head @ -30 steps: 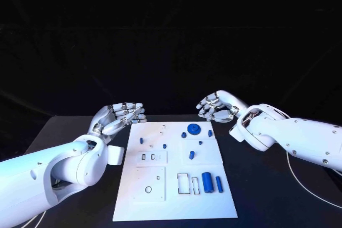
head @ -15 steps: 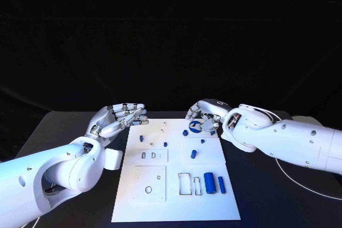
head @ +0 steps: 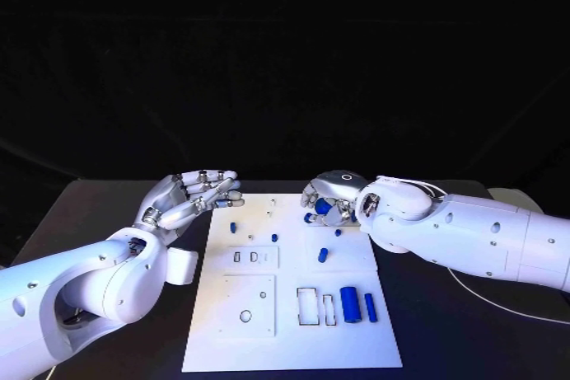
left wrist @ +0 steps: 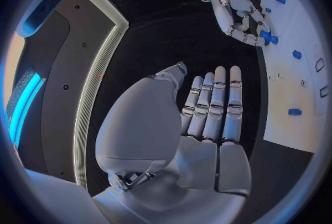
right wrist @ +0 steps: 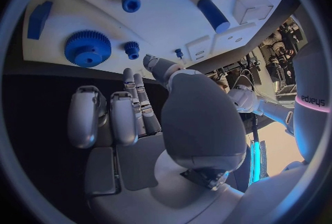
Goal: Assemble the parts on the task board
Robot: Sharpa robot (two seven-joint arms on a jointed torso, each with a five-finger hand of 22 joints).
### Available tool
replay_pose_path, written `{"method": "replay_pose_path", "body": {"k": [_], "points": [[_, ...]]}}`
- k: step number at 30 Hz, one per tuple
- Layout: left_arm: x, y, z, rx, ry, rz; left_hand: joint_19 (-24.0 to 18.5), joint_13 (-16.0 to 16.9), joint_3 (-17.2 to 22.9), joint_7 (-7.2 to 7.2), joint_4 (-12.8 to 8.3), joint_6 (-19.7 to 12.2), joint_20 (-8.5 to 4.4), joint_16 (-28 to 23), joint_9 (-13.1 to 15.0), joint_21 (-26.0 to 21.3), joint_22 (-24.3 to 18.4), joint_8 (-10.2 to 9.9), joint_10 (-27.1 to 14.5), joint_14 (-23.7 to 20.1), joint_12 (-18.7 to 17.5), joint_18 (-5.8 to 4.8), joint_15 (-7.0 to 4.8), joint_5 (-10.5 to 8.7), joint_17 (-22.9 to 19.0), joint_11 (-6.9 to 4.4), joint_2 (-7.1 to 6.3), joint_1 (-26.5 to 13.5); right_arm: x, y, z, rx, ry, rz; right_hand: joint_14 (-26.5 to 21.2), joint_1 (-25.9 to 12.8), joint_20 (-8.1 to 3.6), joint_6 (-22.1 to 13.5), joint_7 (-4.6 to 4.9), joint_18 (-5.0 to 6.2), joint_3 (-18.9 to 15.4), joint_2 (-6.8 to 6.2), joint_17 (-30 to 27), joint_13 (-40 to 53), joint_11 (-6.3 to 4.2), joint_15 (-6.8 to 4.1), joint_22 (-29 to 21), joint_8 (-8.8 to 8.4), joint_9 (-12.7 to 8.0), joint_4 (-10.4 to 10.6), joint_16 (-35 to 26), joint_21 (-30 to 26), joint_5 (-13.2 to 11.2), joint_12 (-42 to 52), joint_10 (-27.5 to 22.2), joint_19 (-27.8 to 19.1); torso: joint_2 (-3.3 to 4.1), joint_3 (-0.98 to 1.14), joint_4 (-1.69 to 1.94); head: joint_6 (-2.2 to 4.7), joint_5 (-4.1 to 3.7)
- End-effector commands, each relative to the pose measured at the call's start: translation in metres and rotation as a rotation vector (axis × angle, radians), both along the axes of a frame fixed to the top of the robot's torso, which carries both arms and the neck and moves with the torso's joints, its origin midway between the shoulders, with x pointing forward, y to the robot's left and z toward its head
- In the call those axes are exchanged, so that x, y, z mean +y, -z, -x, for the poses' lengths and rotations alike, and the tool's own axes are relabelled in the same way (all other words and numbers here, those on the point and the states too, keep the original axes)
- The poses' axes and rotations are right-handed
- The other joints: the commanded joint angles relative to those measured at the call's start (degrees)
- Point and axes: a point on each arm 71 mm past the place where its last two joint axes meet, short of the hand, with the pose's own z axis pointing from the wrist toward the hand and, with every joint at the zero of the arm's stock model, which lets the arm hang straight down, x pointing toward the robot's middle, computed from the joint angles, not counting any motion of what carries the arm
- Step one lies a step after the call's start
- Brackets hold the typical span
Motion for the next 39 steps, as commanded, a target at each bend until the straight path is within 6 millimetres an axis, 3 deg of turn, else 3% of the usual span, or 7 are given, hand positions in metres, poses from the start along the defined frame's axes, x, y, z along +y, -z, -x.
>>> {"method": "replay_pose_path", "body": {"k": [1,34,37,39], "points": [[-0.0018,-0.0026,0.0012,-0.007,0.024,0.006,0.4,0.0,0.3,0.79,0.1,0.2,-0.09,0.0,-0.1,0.2,0.0,-0.1,0.2,0.1,-0.2,0.30,0.10,-0.24,0.1,-0.01,-0.22,-0.2,0.0002,0.0045,-0.0006,0.002,0.010,0.100,2.8,0.1,0.40,-0.3,-0.22,-0.44,-0.2,-0.29,0.1,-0.1,-0.01,0.31,0.2,-0.15,0.1,0.1,0.4,0.5,-0.3,-0.2,-0.6,0.1,0.55,-0.05,0.04,-0.11,0.13],[0.0034,-0.0049,0.0008,0.005,0.024,-0.002,0.4,0.0,0.3,0.92,0.2,0.1,-0.09,-0.1,-0.1,0.2,-0.1,-0.2,0.1,0.0,-0.5,0.30,0.17,-0.30,0.2,0.09,-0.26,-0.4,0.0059,0.0032,-0.0025,-0.036,0.018,0.099,3.1,-0.3,0.29,1.5,-0.63,-1.13,0.5,1.77,1.8,1.2,-0.70,-0.23,4.8,0.94,1.5,1.9,2.5,3.6,-0.5,1.0,3.2,1.5,1.93,0.00,0.17,0.45,0.45],[0.0034,-0.0051,0.0008,0.006,0.025,-0.003,0.5,0.0,0.3,0.95,0.2,0.0,-0.10,-0.1,-0.1,0.2,-0.1,-0.2,0.1,0.0,-0.5,0.31,0.17,-0.33,0.2,0.11,-0.26,-0.5,0.0059,0.0022,-0.0031,-0.046,0.024,0.088,3.2,0.2,0.04,2.4,-1.12,-1.31,1.2,3.23,2.1,1.6,-1.16,-0.59,5.9,1.68,2.1,2.1,2.9,4.3,-1.1,1.6,4.6,1.9,2.00,-0.02,0.24,0.43,0.48],[0.0035,-0.0052,0.0008,0.006,0.025,-0.003,0.5,0.0,0.3,0.95,0.2,0.0,-0.10,-0.1,-0.1,0.2,-0.1,-0.2,0.1,0.0,-0.5,0.31,0.17,-0.33,0.2,0.11,-0.26,-0.5,0.0060,0.0011,-0.0033,-0.058,0.028,0.079,3.3,1.2,-0.41,3.8,-1.85,-1.56,1.9,4.72,2.4,2.3,-1.83,-1.20,7.3,2.88,3.1,1.7,3.2,5.2,-3.5,2.5,6.2,2.5,2.07,-0.01,0.25,0.35,0.49]]}}
